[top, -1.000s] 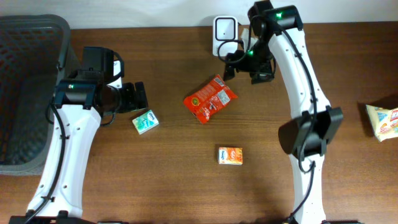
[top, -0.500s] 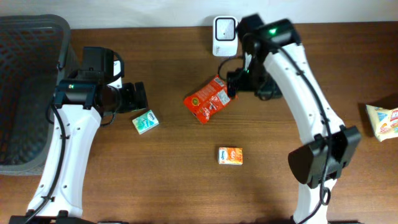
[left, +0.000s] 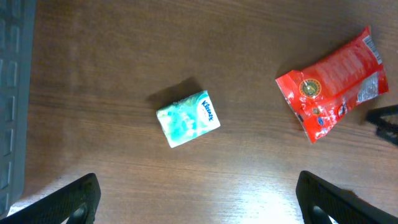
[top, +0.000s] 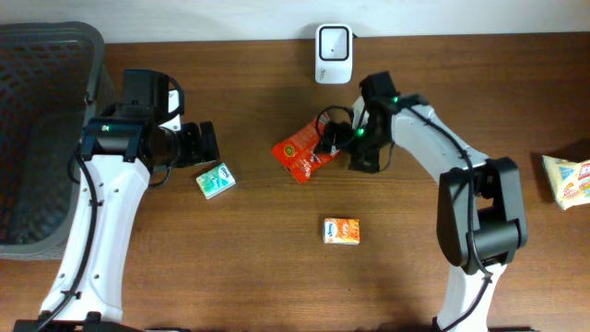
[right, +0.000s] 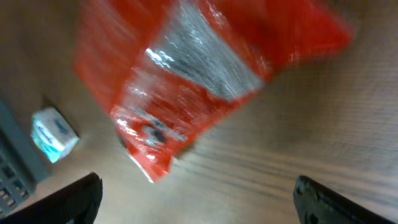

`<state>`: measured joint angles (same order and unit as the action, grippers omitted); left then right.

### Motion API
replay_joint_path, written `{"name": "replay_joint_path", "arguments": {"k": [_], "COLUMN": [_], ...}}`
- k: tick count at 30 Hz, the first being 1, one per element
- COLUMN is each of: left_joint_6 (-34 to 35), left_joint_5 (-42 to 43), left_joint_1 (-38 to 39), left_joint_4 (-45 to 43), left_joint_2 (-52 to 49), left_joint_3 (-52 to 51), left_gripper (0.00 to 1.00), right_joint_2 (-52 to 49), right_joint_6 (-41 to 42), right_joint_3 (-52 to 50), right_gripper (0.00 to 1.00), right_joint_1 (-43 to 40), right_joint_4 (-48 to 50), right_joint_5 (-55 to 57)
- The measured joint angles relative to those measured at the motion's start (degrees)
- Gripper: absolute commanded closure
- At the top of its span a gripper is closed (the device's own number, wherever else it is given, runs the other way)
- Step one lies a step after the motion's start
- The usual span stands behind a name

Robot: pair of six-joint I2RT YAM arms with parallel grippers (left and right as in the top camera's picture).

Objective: Scan the item barcode

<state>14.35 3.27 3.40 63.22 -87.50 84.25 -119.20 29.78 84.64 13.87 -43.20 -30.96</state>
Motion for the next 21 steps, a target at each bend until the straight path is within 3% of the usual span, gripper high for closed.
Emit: {"name": "replay_joint_path", "arguments": {"k": [4, 8, 16, 21], "left_joint_6": [0.0, 0.0, 0.0, 0.0], "left_joint_5": [0.0, 0.1, 6.7, 10.5], "left_joint_1": [0.0, 0.0, 0.0, 0.0], "left_joint_4": [0.0, -0.2, -5.2, -6.1], "left_joint_2": [0.0, 0.0, -0.5, -4.7], "left_joint_3": [0.0, 0.0, 0.0, 0.1], "left_gripper": [0.01, 0.01, 0.01, 0.01], "right_joint_2": [0.2, 0.3, 0.8, 0.8], "right_joint_6": [4.5, 6.5, 11.2, 15.3], "right_joint_3": [-4.8, -5.3, -5.4, -5.8], "right_gripper": [0.02, 0.01, 0.15, 0.15], "right_joint_1": [0.0, 0.5, 6.9, 9.6], "right_joint_4": [8.3, 10.6, 14.6, 16.9], "right_joint_5": [-2.2, -2.2, 6.8, 11.7]}}
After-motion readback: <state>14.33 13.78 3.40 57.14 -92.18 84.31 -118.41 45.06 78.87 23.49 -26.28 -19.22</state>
